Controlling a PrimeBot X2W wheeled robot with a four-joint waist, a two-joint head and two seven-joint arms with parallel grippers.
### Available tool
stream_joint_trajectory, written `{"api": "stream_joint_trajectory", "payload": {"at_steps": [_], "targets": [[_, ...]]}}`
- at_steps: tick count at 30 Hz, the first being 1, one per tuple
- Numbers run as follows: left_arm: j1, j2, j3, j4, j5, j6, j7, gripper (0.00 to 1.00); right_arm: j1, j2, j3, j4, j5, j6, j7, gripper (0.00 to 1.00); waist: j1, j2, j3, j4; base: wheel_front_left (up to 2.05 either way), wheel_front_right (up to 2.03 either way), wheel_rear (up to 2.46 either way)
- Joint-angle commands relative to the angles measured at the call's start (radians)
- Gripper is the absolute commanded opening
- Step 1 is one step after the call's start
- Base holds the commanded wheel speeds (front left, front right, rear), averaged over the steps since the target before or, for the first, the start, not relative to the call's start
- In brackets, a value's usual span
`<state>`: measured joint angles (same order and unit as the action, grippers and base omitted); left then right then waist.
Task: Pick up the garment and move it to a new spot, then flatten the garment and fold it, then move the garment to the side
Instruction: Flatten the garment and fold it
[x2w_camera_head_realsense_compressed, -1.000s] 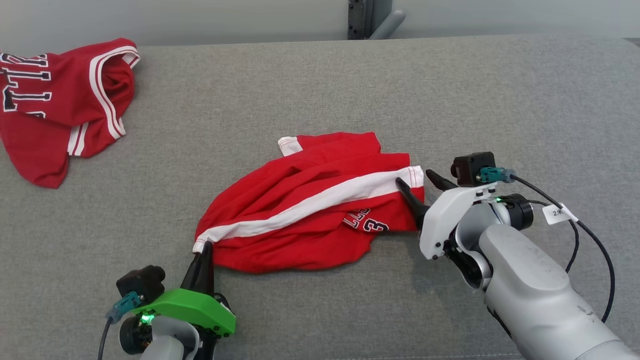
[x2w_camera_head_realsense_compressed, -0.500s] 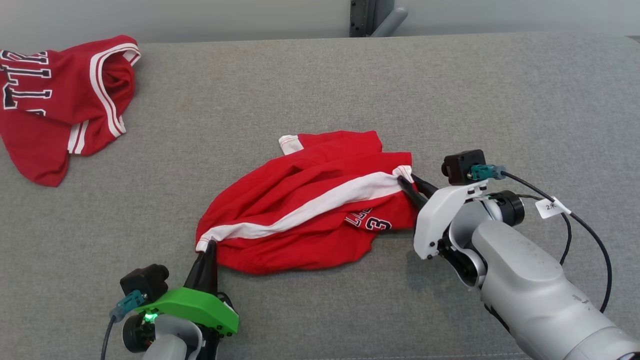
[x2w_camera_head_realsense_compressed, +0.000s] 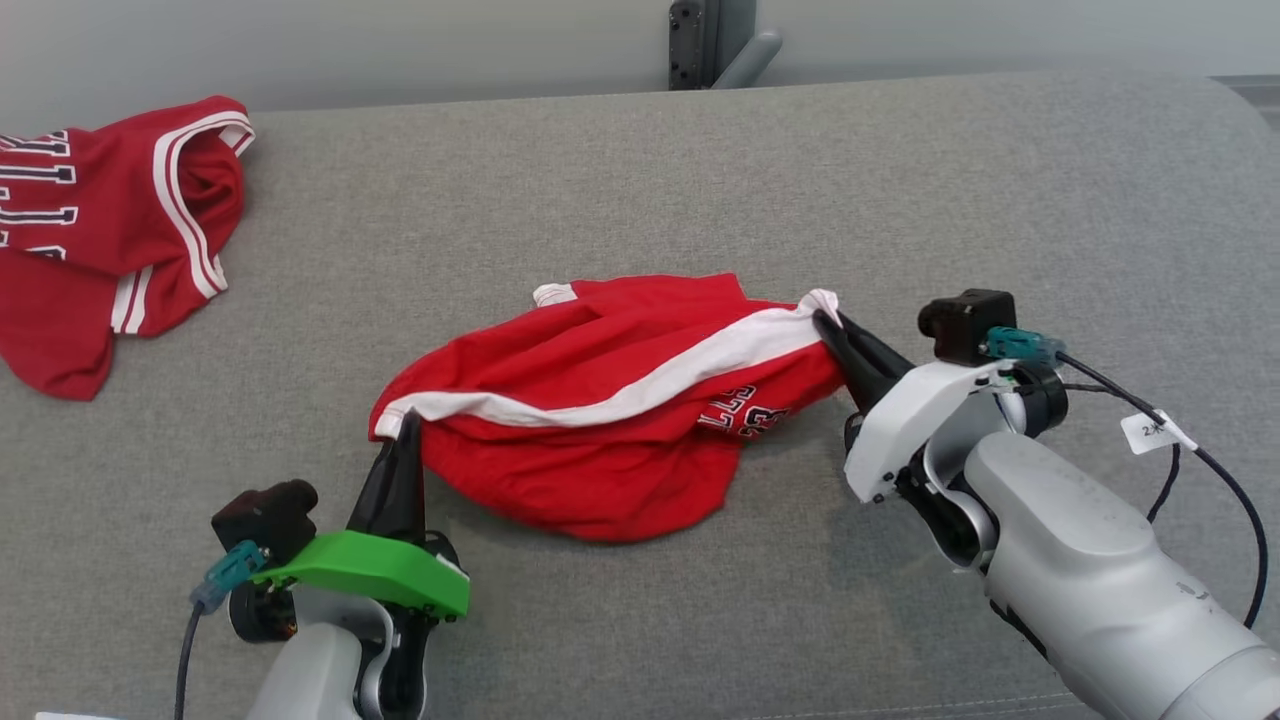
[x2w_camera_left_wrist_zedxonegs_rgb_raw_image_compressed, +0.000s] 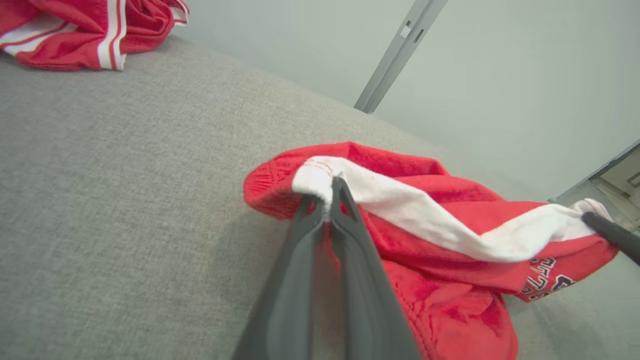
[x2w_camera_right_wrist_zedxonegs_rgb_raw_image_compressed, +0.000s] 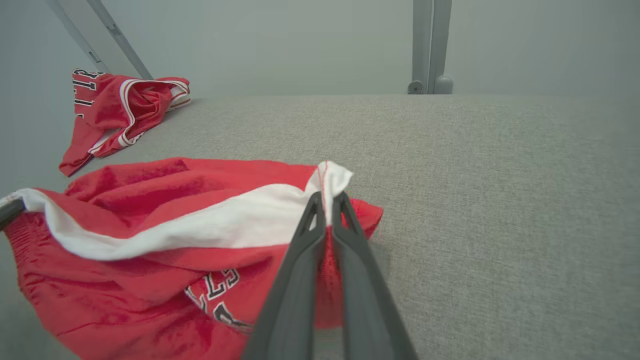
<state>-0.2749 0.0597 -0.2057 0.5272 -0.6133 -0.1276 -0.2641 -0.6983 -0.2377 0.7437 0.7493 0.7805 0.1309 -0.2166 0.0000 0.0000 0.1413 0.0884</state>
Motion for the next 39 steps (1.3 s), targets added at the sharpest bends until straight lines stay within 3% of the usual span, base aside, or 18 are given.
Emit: {"api": "stream_joint_trajectory", "payload": {"at_steps": [1, 9, 22, 32, 39], "targets": [[-0.013, 0.009, 0.002, -0.016, 0.008, -0.004, 0.0, 0.0, 0.017, -0.011, -0.005, -0.011, 0.002, 0.0, -0.013, 0.0, 0.0, 0.0, -0.017, -0.017, 0.0, 0.0, 0.0], [-0.004, 0.024, -0.023, -0.171, -0.001, -0.004, 0.0, 0.0, 0.092, -0.076, -0.108, -0.175, -0.023, 0.0, -0.049, 0.0, 0.0, 0.0, -0.073, -0.072, 0.0, 0.0, 0.0], [0.054, 0.073, -0.071, -0.441, -0.073, -0.004, 0.029, 0.0, 0.386, -0.12, -0.44, -0.637, -0.161, 0.0, -0.041, 0.0, 0.0, 0.0, -0.175, -0.149, 0.0, 0.0, 0.0], [0.014, 0.111, -0.085, -0.655, -0.088, 0.011, 0.125, 0.0, 0.548, -0.064, -0.6, -0.96, -0.252, 0.0, 0.098, 0.0, 0.0, 0.0, -0.183, -0.182, 0.0, 0.0, 0.0], [-0.135, 0.142, -0.111, -0.605, -0.085, 0.007, 0.227, 0.0, 0.499, -0.017, -0.615, -0.975, -0.297, 0.0, 0.186, 0.0, 0.0, 0.0, -0.142, -0.187, 0.0, 0.0, 0.0]]}}
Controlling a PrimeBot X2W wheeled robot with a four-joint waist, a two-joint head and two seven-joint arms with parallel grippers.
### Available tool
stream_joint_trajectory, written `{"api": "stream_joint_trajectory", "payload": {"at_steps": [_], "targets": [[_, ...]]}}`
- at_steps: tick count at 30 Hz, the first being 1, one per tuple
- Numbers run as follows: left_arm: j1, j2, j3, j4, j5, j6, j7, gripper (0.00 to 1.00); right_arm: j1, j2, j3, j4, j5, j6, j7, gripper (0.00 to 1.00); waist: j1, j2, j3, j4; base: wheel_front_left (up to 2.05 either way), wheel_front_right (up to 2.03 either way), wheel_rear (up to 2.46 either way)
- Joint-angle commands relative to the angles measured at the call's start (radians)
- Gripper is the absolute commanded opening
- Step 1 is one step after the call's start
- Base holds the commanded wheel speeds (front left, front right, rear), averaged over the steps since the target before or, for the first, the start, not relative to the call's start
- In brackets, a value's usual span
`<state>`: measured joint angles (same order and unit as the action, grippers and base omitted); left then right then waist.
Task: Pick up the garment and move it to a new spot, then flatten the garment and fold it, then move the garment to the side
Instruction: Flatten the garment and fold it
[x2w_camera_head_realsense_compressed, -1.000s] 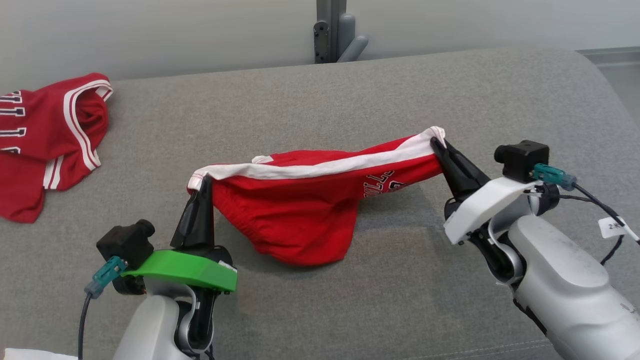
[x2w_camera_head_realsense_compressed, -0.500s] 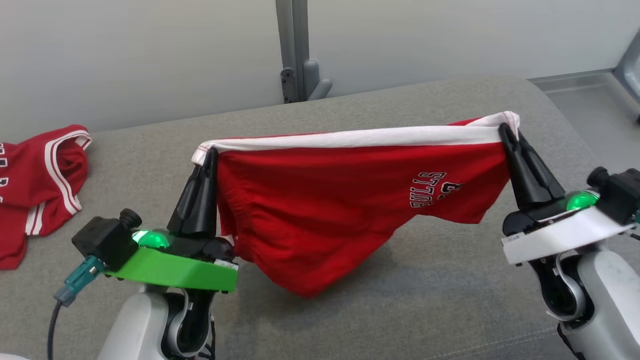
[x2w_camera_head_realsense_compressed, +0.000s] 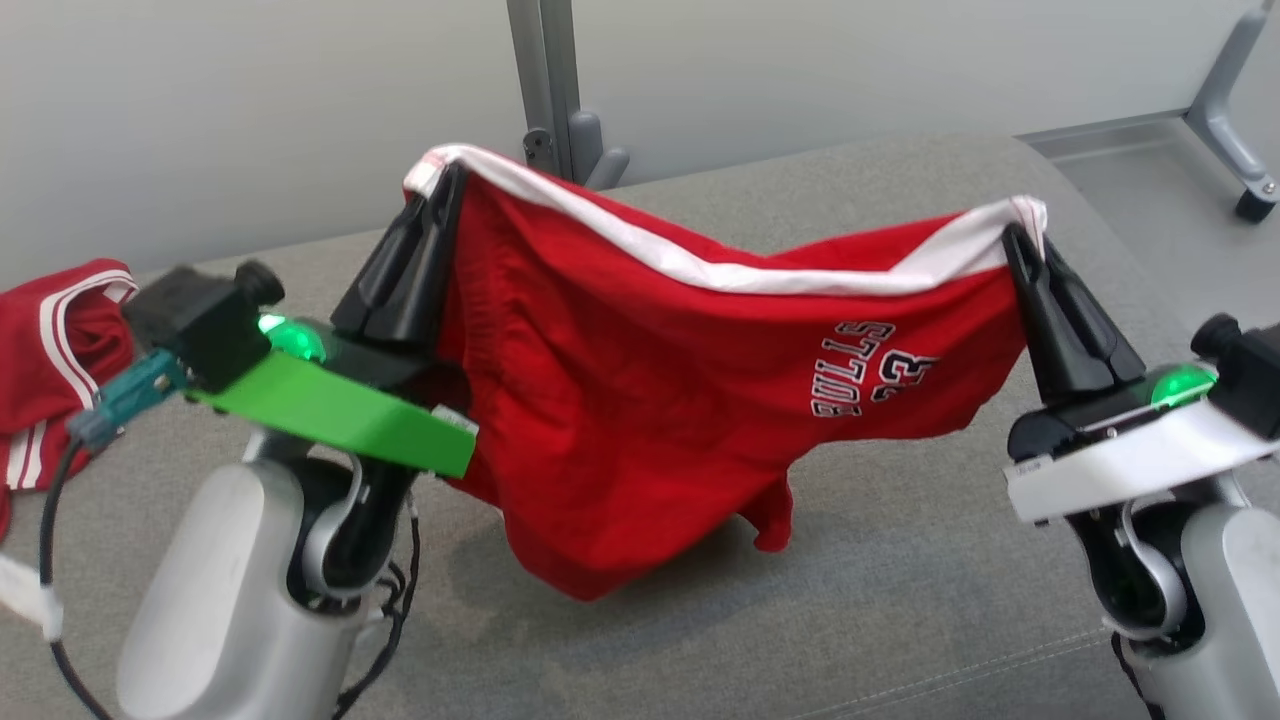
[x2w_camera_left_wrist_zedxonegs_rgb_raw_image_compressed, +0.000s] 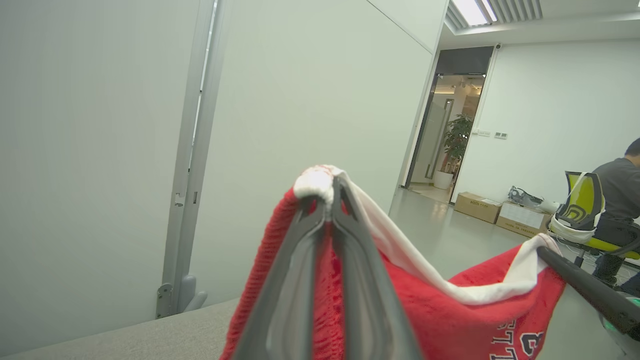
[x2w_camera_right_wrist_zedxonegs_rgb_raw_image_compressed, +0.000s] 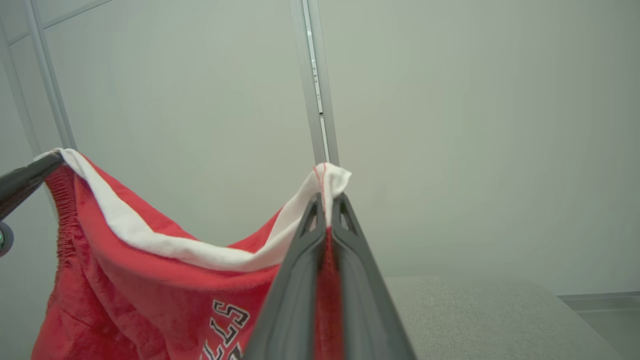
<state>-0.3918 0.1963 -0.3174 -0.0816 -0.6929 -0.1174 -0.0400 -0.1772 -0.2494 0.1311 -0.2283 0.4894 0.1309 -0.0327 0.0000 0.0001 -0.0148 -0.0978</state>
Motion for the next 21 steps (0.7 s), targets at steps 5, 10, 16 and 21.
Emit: {"api": "stream_joint_trajectory", "payload": {"at_steps": [5, 10, 16, 21], "targets": [[-0.237, 0.024, -0.021, 0.168, -0.029, -0.009, 0.083, 0.0, -0.211, -0.005, 0.026, 0.128, -0.019, 0.0, 0.001, 0.0, 0.0, -0.0001, 0.101, -0.006, 0.0, 0.0, 0.0], [-0.517, 0.05, -0.023, 0.406, 0.007, -0.012, 0.11, 0.0, -0.504, 0.021, 0.088, 0.346, -0.04, 0.0, -0.067, 0.0, 0.0, -0.0001, 0.203, -0.037, 0.0, 0.0, 0.0], [-0.81, 0.065, -0.006, 0.648, 0.079, -0.008, 0.017, 0.0, -0.825, 0.099, 0.121, 0.618, -0.087, 0.0, -0.2, 0.0, 0.0, -0.0001, 0.296, -0.096, 0.0, 0.0, 0.0], [-1.021, 0.074, -0.022, 0.786, 0.173, -0.007, -0.159, 0.0, -1.044, 0.165, 0.01, 0.709, -0.179, 0.0, -0.234, 0.0, 0.0, -0.0001, 0.379, -0.138, 0.0, 0.0, 0.0]]}}
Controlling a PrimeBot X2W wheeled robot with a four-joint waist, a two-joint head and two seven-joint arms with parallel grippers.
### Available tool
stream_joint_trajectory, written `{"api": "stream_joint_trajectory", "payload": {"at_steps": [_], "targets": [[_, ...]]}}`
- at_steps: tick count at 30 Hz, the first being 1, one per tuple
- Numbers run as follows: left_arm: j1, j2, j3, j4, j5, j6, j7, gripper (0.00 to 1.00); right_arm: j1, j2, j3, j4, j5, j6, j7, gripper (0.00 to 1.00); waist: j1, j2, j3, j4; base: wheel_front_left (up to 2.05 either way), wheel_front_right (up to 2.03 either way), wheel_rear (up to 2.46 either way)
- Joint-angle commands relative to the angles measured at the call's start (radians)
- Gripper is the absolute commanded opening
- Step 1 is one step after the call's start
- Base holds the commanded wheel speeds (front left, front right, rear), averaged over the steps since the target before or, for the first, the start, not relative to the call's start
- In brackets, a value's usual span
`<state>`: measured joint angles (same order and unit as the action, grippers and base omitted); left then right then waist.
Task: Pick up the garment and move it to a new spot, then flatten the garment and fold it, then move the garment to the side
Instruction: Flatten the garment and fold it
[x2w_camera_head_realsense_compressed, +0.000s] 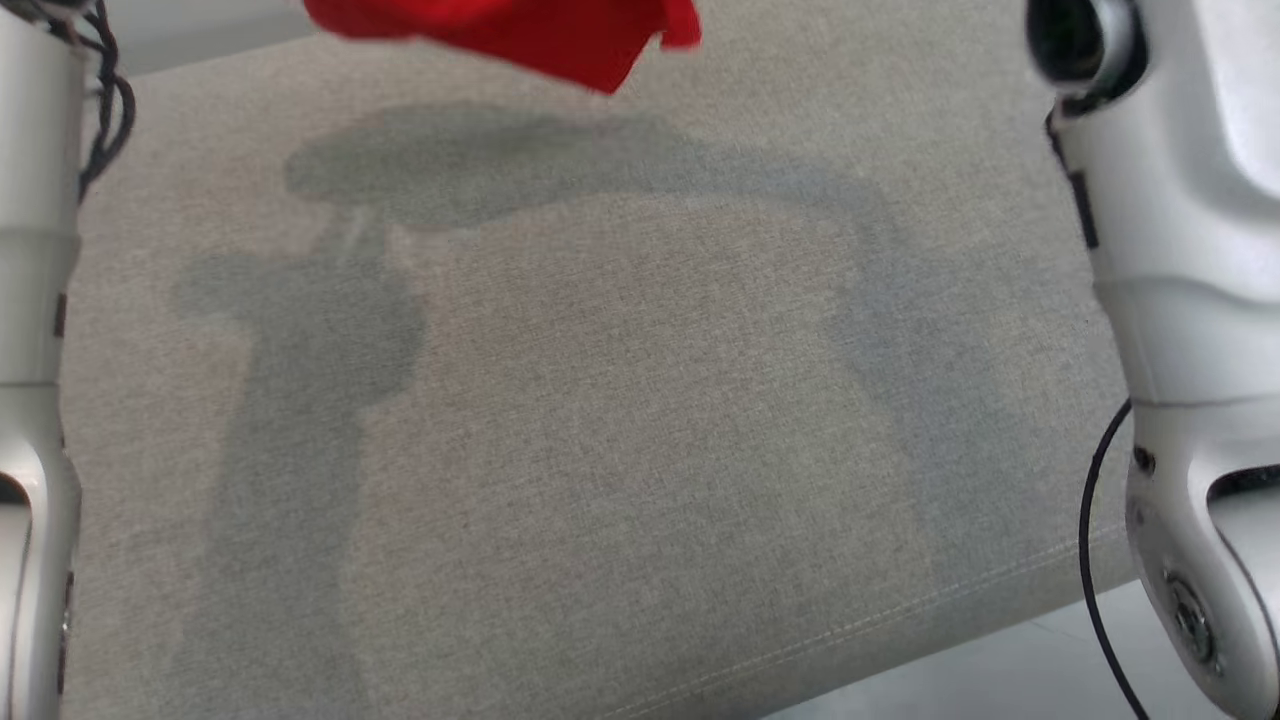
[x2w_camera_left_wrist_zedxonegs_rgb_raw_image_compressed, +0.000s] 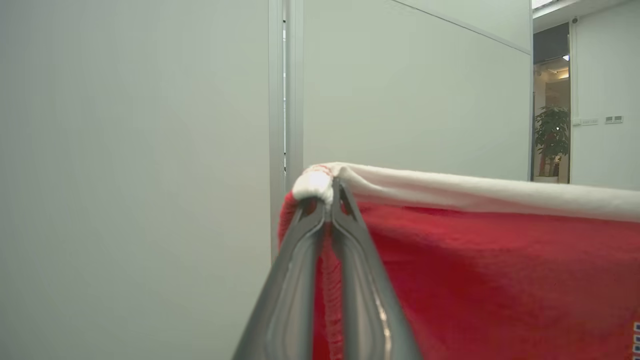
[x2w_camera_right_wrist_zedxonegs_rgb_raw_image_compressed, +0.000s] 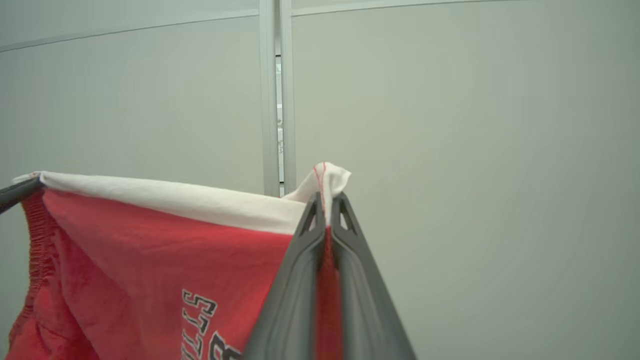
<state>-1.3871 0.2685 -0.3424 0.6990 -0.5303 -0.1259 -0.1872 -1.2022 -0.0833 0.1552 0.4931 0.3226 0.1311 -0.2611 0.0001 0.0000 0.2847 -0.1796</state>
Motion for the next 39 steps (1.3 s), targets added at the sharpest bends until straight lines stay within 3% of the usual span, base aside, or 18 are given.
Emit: {"api": "stream_joint_trajectory", "payload": {"at_steps": [1, 4, 10, 15, 20, 27, 33, 39], "targets": [[-0.049, -0.007, 0.009, 0.018, 0.008, 0.001, -0.034, 0.0, -0.029, 0.01, -0.041, -0.029, -0.028, -0.001, -0.005, 0.0, -0.0001, 0.0, 0.097, -0.057, 0.0, 0.0, 0.0], [-0.064, -0.023, 0.013, 0.051, -0.005, -0.002, -0.066, 0.0, -0.008, 0.03, -0.05, -0.077, -0.061, -0.001, -0.005, 0.0, -0.0001, 0.0, 0.148, -0.054, 0.0, 0.0, 0.0], [0.006, -0.018, -0.023, 0.095, -0.045, -0.005, -0.078, 0.0, 0.085, 0.031, 0.037, -0.111, -0.057, -0.001, -0.005, 0.0, -0.0001, 0.0, 0.211, -0.052, 0.0, 0.0, 0.0], [0.079, 0.029, -0.07, 0.099, -0.091, -0.005, -0.078, 0.0, 0.164, 0.032, 0.097, -0.127, -0.031, -0.001, -0.005, 0.0, -0.0001, 0.0, 0.249, -0.056, 0.0, 0.0, 0.0], [0.127, 0.065, -0.055, 0.056, -0.143, -0.005, -0.078, 0.0, 0.217, 0.032, 0.106, -0.161, -0.017, -0.001, -0.005, 0.0, -0.0001, 0.0, 0.246, -0.052, 0.0, 0.0, 0.0], [0.296, 0.103, -0.059, -0.129, -0.23, -0.005, -0.078, 0.0, 0.351, 0.028, 0.081, -0.255, 0.004, -0.001, -0.005, 0.0, -0.0001, 0.0, 0.195, -0.015, 0.0, 0.0, 0.0], [0.575, 0.158, -0.032, -0.333, -0.278, -0.005, -0.078, 0.0, 0.55, 0.004, 0.044, -0.369, 0.024, -0.001, -0.006, 0.0, -0.0001, 0.0, 0.139, 0.018, 0.0, 0.0, 0.0], [0.883, 0.133, 0.022, -0.473, -0.235, -0.004, -0.078, 0.0, 0.785, -0.014, -0.011, -0.449, 0.025, -0.001, -0.006, 0.0, -0.0001, 0.0, 0.07, 0.053, 0.0, 0.0, 0.0]]}}
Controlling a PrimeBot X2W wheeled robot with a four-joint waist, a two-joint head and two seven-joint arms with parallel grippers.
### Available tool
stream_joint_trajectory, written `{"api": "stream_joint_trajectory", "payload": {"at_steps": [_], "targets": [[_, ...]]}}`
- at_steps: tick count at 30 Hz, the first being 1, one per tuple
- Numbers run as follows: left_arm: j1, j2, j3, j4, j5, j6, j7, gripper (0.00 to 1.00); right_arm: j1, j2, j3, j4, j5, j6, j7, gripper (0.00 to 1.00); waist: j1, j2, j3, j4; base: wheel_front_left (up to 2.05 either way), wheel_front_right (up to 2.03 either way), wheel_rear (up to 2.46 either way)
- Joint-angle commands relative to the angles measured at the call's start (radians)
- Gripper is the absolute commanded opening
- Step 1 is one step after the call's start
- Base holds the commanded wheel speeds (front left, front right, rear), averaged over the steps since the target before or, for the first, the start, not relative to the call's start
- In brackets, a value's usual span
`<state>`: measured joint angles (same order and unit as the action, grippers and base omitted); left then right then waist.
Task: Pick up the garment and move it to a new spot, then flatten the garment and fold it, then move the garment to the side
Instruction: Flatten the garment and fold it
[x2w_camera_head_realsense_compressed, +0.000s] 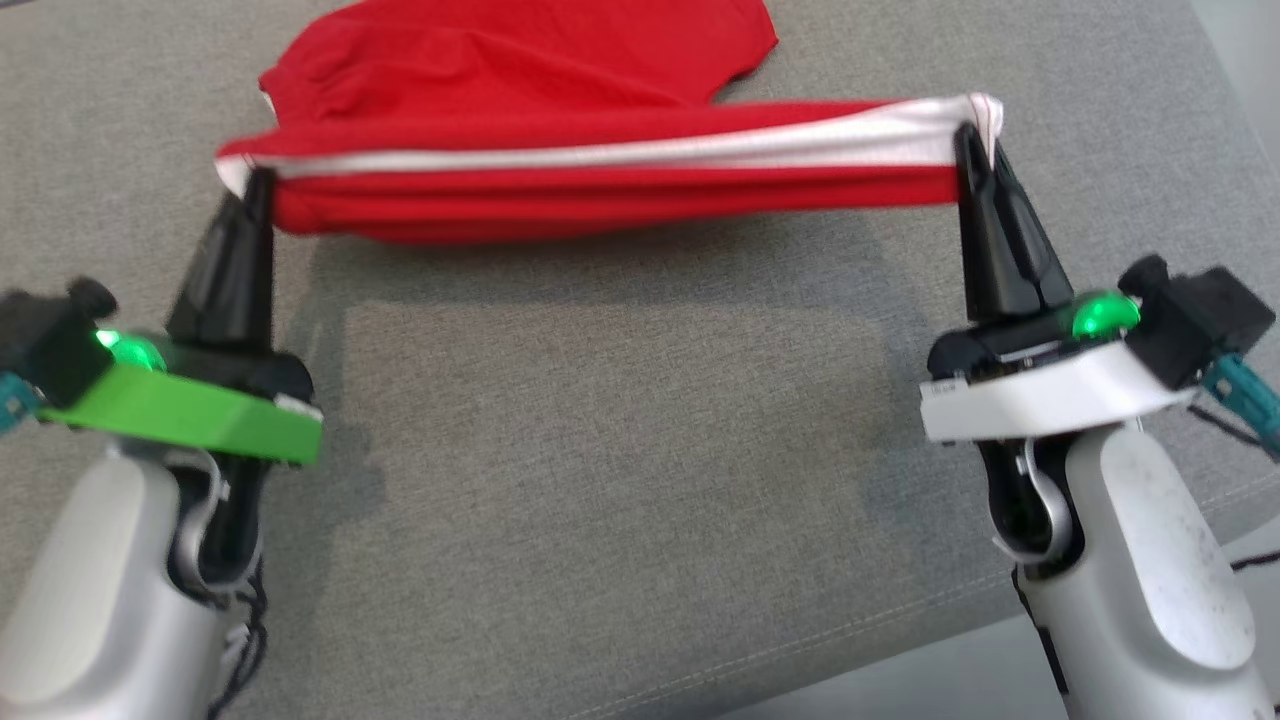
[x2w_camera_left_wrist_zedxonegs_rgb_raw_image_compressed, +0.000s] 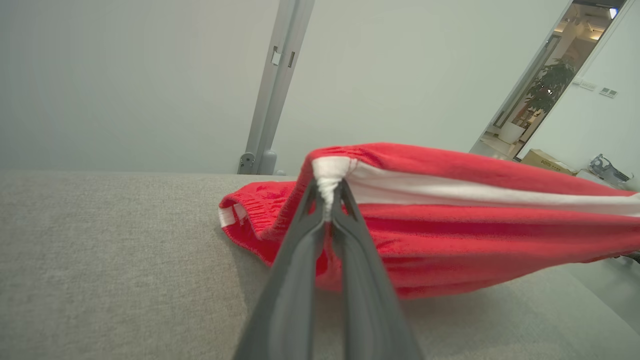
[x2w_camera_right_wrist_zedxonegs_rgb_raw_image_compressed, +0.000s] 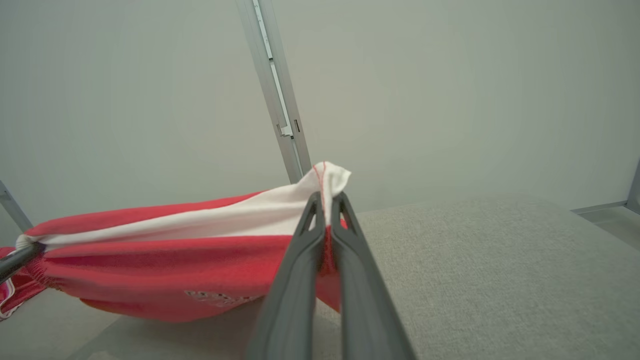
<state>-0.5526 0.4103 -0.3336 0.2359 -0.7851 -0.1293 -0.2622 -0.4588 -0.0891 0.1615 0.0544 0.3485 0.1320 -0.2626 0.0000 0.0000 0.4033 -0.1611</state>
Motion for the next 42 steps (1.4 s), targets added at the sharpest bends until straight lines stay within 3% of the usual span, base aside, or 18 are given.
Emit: {"api": "stream_joint_trajectory", "payload": {"at_steps": [1, 11, 13, 18, 30, 42], "targets": [[0.091, -0.02, 0.02, -0.022, 0.024, 0.001, -0.003, 0.0, 0.077, -0.007, -0.025, -0.019, 0.003, -0.002, -0.004, 0.0, 0.0, 0.0, -0.061, 0.04, 0.0, 0.0, 0.0], [0.38, -0.149, 0.124, -0.069, 0.138, 0.004, -0.003, 0.0, 0.354, 0.016, -0.093, -0.087, -0.018, -0.003, -0.004, 0.0, 0.0, 0.0, -0.182, 0.068, 0.0, 0.0, 0.0], [0.462, -0.196, 0.148, -0.082, 0.161, 0.003, -0.004, 0.0, 0.439, 0.024, -0.122, -0.113, -0.018, -0.003, -0.005, 0.0, 0.0, 0.0, -0.223, 0.076, 0.0, 0.0, 0.0], [0.551, -0.237, 0.172, -0.096, 0.197, 0.004, -0.004, 0.0, 0.535, 0.03, -0.157, -0.139, -0.017, -0.005, -0.005, 0.0, 0.0, 0.0, -0.27, 0.082, 0.0, 0.0, 0.0], [0.722, -0.275, 0.234, -0.174, 0.221, 0.006, -0.005, 0.0, 0.681, 0.033, -0.155, -0.195, -0.003, -0.009, -0.005, 0.0, 0.0, 0.0, -0.313, 0.085, 0.0, 0.0, 0.0], [0.597, -0.28, 0.098, -0.102, 0.201, 0.002, -0.004, 0.0, 0.58, 0.036, -0.144, -0.099, -0.018, -0.002, -0.004, 0.0, 0.0, 0.0, -0.292, 0.102, 0.0, 0.0, 0.0]]}}
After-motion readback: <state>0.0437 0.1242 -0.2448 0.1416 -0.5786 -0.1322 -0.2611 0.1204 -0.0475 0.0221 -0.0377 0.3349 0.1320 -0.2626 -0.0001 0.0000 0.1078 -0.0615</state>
